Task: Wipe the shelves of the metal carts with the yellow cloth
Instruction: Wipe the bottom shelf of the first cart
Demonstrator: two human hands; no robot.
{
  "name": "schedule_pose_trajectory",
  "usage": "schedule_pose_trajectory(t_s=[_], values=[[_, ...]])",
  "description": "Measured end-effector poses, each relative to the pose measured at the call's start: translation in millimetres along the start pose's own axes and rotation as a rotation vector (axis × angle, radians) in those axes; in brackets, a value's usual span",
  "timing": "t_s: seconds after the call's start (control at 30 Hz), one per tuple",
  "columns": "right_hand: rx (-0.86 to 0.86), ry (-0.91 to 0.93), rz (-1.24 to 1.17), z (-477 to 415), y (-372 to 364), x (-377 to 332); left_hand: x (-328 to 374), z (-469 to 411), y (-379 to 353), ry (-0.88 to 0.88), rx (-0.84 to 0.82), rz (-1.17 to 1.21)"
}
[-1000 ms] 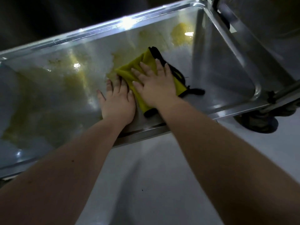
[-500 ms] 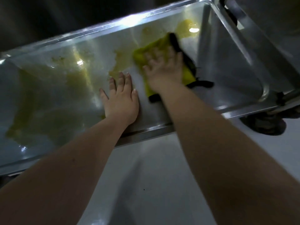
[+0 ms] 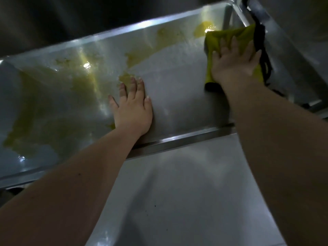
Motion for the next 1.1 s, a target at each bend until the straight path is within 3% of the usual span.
schedule_pose_trajectory(t_s=[0.2, 0.37, 0.53, 0.63, 0.87, 1.1], values=[[-0.058, 0.472, -0.083, 77, -17, -147, 0, 0, 1, -0.004, -0.002, -0.001], [-0.059, 0.525, -0.098, 87, -15, -117, 1, 2, 3, -0.015, 0.000, 0.001], [-0.055, 0.523, -0.094, 177, -9, -45, 2, 0, 0, -0.011, -0.012, -0.026], [-0.096, 0.540, -0.034, 186, -7, -37, 2, 2, 1, -0.024, -0.001, -0.045], [-0.053, 0.361, -0.084, 37, -10, -63, 0, 3, 1, -0.050, -0.050, 0.011], [-0.039, 0.134, 0.021, -15, -1, 22, 2, 2, 0, -0.040, -0.056, -0.014]])
Point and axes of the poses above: each hand's wrist, its own z-axis away from the middle knuckle, its own y-axis out of the back of the hand, x = y × z, the point moved 4 cm from there along -z, towards the middle knuckle, and after that the axes turned 9 degrees about x, right-handed, at the moved point
